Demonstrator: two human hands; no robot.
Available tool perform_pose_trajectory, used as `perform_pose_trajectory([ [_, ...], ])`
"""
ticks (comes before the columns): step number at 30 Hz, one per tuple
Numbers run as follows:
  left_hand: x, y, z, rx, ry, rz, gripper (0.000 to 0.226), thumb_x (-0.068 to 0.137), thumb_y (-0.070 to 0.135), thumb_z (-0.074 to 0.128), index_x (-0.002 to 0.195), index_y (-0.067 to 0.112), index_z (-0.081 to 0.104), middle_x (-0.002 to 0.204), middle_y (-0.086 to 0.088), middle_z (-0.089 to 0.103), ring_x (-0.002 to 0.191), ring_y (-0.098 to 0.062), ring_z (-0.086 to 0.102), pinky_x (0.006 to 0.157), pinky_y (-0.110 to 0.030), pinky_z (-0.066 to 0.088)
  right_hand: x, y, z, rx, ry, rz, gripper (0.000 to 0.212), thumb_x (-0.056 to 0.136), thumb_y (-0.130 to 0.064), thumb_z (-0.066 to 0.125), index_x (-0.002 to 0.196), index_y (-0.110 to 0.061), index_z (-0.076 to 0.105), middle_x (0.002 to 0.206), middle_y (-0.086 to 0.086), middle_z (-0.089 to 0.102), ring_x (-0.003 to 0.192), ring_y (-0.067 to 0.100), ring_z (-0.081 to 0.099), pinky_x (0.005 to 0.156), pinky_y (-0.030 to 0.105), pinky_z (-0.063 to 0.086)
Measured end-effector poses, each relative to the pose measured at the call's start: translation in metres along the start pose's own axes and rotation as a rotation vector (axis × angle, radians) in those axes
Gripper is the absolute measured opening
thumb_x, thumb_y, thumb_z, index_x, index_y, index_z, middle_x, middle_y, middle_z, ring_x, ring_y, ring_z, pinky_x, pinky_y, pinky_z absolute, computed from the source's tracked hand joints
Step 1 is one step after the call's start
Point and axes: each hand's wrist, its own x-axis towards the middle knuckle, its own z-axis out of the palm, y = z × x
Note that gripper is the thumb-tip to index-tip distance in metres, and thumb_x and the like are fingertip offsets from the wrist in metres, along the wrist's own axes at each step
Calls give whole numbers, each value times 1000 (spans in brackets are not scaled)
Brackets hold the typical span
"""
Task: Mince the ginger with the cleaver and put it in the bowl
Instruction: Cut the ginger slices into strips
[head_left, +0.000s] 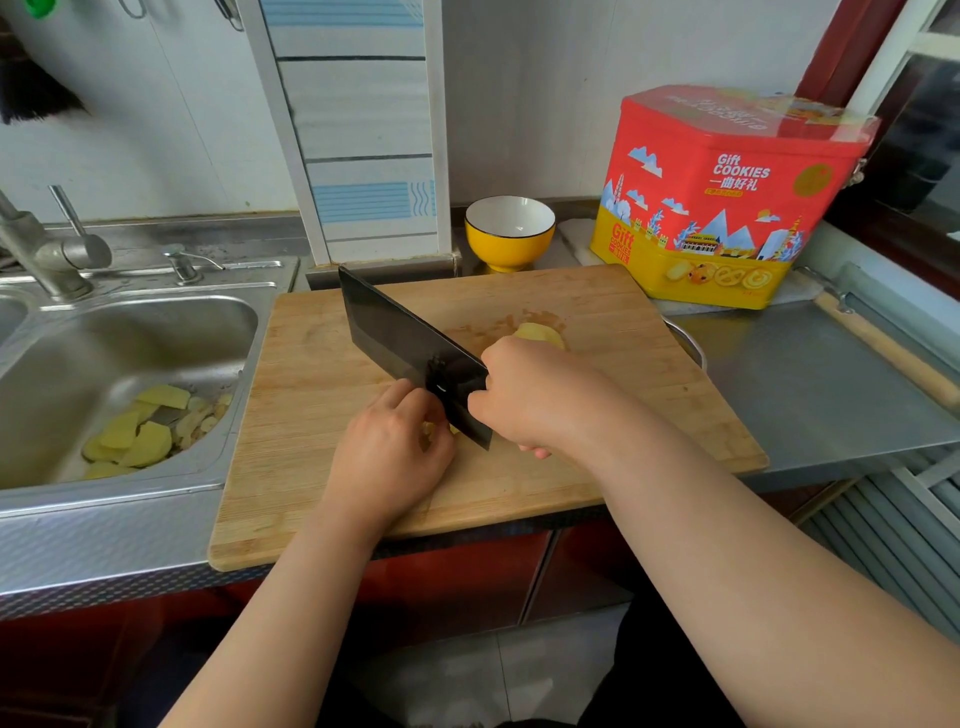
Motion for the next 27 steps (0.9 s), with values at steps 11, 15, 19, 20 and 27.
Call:
perform_pose_trajectory([
  [11, 1, -4, 2, 14, -33, 19, 12, 78, 14, 69, 73, 12, 59, 76, 2, 52, 60, -15, 47, 48, -30, 40, 7, -3, 9, -49, -42, 29, 9, 98, -18, 49, 92, -12, 53, 65, 4, 55, 54, 18, 54, 49, 27, 47],
  [15, 0, -3, 0, 5, -31, 21, 11, 80, 17, 65, 73, 13, 58, 77, 6, 50, 61, -9, 40, 52, -23, 33, 16, 9, 6, 132, -91, 132, 35, 98, -20, 49, 130, -6, 52, 63, 9, 60, 49, 21, 56, 49, 27, 50],
  [19, -3, -4, -2, -54, -46, -28, 6, 81, 17, 65, 78, 15, 61, 84, 7, 54, 64, -12, 52, 55, -29, 45, 15, 18, 2, 155, -67, 134, 47, 98, -23, 49, 143, -8, 42, 63, 9, 59, 47, 18, 55, 49, 25, 49],
  [20, -4, -5, -3, -82, -37, -55, 5, 82, 17, 65, 79, 17, 61, 86, 8, 54, 65, -11, 54, 56, -31, 48, 15, 18, 2, 160, -50, 126, 49, 98, -24, 49, 145, -10, 40, 65, 9, 60, 48, 18, 55, 49, 25, 51],
  [27, -7, -5, -6, -96, -33, -62, 5, 81, 14, 65, 79, 15, 60, 87, 9, 52, 66, -9, 52, 56, -21, 43, 3, 8, -2, 87, -9, 39, 41, 99, -24, 48, 138, -12, 48, 65, 8, 62, 50, 18, 58, 47, 25, 50],
])
